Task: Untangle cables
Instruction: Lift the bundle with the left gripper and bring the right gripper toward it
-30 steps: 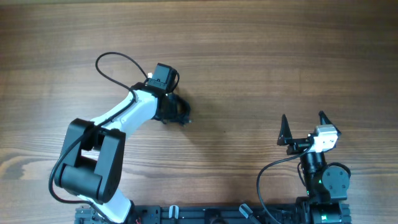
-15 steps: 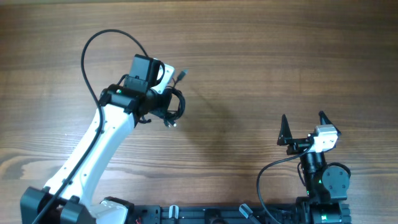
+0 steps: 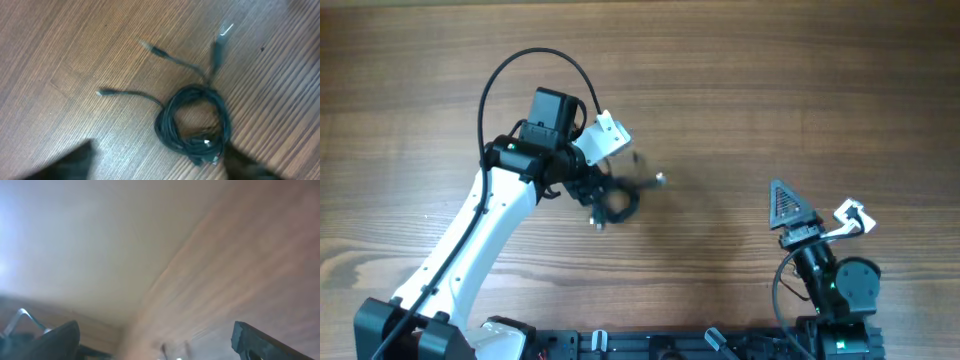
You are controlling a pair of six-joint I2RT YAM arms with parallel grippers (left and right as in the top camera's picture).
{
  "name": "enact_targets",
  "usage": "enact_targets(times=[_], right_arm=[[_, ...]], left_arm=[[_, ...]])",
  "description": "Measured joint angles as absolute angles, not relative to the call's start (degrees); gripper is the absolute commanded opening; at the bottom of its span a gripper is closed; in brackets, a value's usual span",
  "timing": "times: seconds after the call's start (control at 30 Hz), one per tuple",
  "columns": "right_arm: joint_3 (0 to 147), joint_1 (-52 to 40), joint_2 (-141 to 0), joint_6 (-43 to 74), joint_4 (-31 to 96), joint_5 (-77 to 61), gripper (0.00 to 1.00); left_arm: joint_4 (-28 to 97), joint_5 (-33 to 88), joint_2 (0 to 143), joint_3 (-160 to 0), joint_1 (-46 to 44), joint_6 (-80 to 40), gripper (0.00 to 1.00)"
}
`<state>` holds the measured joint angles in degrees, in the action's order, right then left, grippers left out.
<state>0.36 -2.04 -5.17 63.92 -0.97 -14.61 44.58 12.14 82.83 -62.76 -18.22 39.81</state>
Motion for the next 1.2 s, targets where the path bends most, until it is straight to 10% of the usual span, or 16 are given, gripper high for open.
enact_targets(times=[0.37, 0.57, 0.7, 0.77, 1.2], right_arm=[[0.36, -2.04, -31.42, 61.41, -1.37, -14.61, 1.0], [0.36, -2.04, -37.12, 61.19, -6.83, -17.58, 1.0], [0.36, -2.04, -37.19, 61.17, -6.94, -19.27, 1.0], [0.36, -2.04, -37.19, 61.19, -6.98, -20.38, 0.99], [19.25, -2.04, -37.41, 38.0, 12.03, -27.07, 0.99]], left_arm=[[42.24, 13.45, 84.33, -58.48, -18.22, -17.17, 1.0], [32.05, 7.86, 88.99, -48.05, -22.39, -39.77, 0.77], [23.42, 4.47, 92.86, -45.52, -24.69, -41.71, 0.61], [22.26, 3.66, 94.02, -45.91, -24.86, -42.35, 0.04], [29.15, 2.7, 71.59, -48.99, -22.06, -11.27, 0.04]])
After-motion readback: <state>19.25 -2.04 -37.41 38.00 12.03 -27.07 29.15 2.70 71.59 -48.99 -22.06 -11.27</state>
